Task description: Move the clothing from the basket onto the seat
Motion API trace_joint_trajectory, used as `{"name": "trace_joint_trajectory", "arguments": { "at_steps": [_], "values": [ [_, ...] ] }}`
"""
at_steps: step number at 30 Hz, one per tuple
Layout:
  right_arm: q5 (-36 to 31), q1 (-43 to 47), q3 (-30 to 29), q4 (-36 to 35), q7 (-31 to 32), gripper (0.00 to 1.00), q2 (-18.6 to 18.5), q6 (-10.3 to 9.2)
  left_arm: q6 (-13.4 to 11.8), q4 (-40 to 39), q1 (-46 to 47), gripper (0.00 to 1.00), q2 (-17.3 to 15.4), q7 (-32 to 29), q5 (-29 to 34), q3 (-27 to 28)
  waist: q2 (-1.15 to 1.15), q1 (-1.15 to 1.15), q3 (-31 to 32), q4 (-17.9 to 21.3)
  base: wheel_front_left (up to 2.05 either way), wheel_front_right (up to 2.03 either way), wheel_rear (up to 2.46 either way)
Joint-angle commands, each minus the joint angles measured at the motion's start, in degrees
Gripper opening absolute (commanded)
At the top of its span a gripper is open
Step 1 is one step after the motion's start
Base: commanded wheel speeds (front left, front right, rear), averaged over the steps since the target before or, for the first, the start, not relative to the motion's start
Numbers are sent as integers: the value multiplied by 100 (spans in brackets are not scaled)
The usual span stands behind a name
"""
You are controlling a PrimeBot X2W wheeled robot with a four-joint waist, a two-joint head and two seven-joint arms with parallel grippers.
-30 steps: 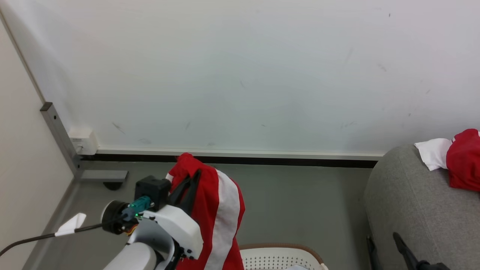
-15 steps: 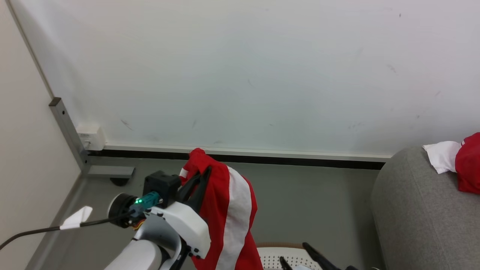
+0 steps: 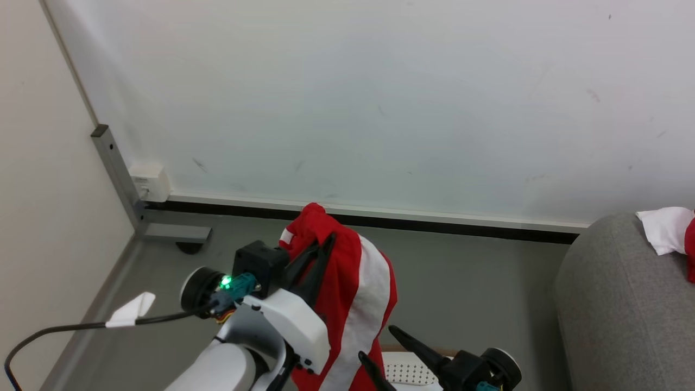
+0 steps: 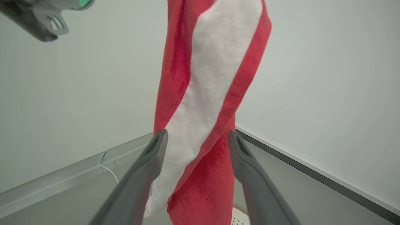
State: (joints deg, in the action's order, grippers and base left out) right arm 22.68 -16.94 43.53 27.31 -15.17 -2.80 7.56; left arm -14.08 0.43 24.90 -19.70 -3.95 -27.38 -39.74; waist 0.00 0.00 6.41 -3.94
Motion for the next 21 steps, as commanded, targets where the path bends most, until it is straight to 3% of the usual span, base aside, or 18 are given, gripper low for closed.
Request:
{"name": "trace_joint_trajectory", "arguments": {
  "at_steps": [1, 16, 17, 18, 21],
  "values": [
    [67, -145, 60, 92, 5, 100, -18, -15, 25, -54, 88, 0, 24, -2, 79, -23, 0, 0, -36, -37, 0, 0, 0],
    [533, -816, 175, 733, 6, 100, -18, -15, 133, -288, 275, 0, 341, -73, 55, -350, 0, 0, -236, -206, 0, 0, 0],
    [609, -833, 199, 767, 6, 44, -17, -15, 138, -288, 282, 0, 353, -76, 53, -365, 0, 0, -245, -212, 0, 0, 0],
    [693, -881, 194, 742, 5, 0, -16, -15, 140, -281, 291, 0, 360, -74, 54, -375, 0, 0, -253, -213, 0, 0, 0],
    [913, -938, 225, 697, 5, 0, -18, -15, 133, -224, 289, 0, 358, -33, 32, -377, 0, 0, -278, -201, 0, 0, 0]
  ]
}}
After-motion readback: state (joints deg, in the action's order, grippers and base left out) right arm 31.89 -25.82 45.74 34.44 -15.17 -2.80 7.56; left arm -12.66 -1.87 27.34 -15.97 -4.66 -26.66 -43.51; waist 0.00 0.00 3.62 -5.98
